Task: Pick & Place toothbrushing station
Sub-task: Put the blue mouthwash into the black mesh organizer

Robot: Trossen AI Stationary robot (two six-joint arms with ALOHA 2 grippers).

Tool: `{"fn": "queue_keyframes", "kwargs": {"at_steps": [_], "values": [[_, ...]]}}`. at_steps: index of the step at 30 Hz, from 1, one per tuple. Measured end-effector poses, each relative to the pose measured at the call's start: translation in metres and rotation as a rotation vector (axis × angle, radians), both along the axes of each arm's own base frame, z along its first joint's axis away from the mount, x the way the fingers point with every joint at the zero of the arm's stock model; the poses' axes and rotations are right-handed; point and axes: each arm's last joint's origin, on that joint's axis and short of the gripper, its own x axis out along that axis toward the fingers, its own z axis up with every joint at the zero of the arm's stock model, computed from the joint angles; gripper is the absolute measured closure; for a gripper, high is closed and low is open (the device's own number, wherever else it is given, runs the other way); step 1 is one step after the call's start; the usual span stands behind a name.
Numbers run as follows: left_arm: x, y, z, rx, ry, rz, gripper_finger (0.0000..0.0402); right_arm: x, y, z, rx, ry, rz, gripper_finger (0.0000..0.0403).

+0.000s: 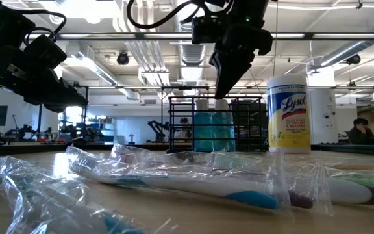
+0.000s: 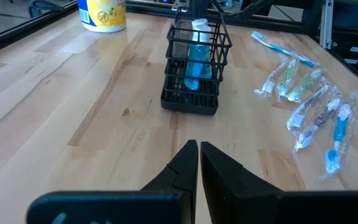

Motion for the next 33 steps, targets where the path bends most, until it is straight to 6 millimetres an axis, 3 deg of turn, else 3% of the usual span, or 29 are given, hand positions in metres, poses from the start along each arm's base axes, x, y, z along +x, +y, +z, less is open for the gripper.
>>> {"fn": "queue_keyframes", "kwargs": {"at_steps": [33], "values": [[0.000, 0.000, 0.000, 0.001, 0.000, 0.001, 0.0378, -0.004, 0.018, 0.000, 0.108, 0.026, 0.051, 0.0394]]}}
